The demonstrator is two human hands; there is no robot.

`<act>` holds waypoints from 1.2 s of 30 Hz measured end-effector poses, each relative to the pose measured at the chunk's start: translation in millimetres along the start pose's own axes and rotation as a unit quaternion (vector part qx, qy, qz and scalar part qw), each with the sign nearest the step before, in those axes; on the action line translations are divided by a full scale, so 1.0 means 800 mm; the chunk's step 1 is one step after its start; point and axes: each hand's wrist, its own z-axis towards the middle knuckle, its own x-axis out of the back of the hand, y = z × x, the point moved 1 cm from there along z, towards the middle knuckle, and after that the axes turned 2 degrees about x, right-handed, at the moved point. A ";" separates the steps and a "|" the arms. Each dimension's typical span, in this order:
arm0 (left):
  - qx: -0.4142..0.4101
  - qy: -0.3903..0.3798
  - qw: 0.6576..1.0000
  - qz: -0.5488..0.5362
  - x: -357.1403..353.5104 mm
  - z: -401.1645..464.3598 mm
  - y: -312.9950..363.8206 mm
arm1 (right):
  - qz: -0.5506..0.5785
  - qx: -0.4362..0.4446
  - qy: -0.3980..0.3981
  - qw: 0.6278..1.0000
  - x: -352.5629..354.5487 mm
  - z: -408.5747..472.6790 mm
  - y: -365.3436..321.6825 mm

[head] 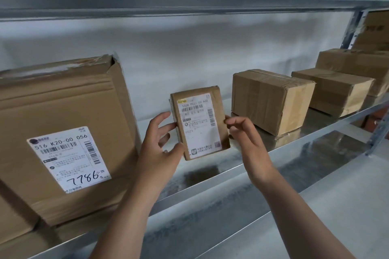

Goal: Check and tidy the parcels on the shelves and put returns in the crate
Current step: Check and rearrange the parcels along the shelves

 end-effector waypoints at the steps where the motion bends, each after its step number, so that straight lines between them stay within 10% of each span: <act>1: -0.002 0.003 1.000 0.005 -0.001 0.001 -0.001 | -0.013 -0.006 -0.002 1.000 0.000 0.000 0.001; 22: -0.007 0.016 0.999 -0.045 -0.015 0.020 -0.057 | -0.087 -0.088 -0.054 0.991 -0.025 0.004 0.059; 27: -0.113 0.108 0.980 0.126 -0.028 -0.005 -0.033 | -0.133 -0.121 -0.068 0.981 -0.014 -0.015 0.056; 36: -0.217 -0.118 0.959 0.139 -0.149 -0.024 0.043 | -0.271 -0.022 0.283 0.920 0.135 0.047 -0.047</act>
